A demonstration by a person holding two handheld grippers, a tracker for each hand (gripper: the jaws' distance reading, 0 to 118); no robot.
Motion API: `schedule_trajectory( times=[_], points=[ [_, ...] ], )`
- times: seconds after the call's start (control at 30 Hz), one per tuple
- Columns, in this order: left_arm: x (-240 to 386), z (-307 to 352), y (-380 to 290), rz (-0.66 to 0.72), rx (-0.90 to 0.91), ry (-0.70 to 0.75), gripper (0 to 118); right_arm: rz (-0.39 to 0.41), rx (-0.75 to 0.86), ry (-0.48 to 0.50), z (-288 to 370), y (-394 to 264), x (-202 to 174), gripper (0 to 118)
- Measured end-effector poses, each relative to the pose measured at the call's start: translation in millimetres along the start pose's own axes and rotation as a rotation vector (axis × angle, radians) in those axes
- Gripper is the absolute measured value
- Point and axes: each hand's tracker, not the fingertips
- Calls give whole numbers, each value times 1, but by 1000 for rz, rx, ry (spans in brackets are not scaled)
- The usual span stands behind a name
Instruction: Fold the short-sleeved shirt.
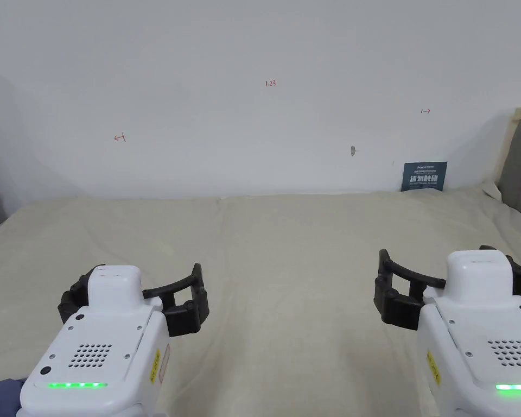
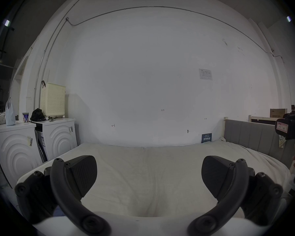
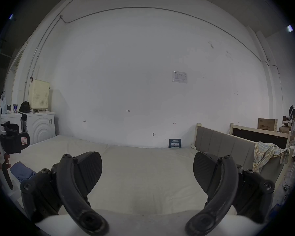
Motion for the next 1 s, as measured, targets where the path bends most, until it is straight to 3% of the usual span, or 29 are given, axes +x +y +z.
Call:
schedule_trajectory(
  times=[0.63, 0.7, 0.8, 0.87, 1.0],
  points=[
    [-2, 2, -1, 6, -5, 4, 118, 3, -45, -25, -3, 0, -2, 110],
    [-3, 2, 0, 11, -6, 1, 118, -11, -139, -62, -9, 3, -4, 110],
    [-4, 2, 1, 19, -6, -1, 118, -105, -325, -84, -20, 10, -4, 110],
    [-5, 3, 2, 23, -3, -1, 118, -158, -489, -159, -27, 19, -6, 110],
    [-5, 3, 3, 28, 3, 4, 118, -157, -667, -197, -39, 22, -6, 110]
  ],
)
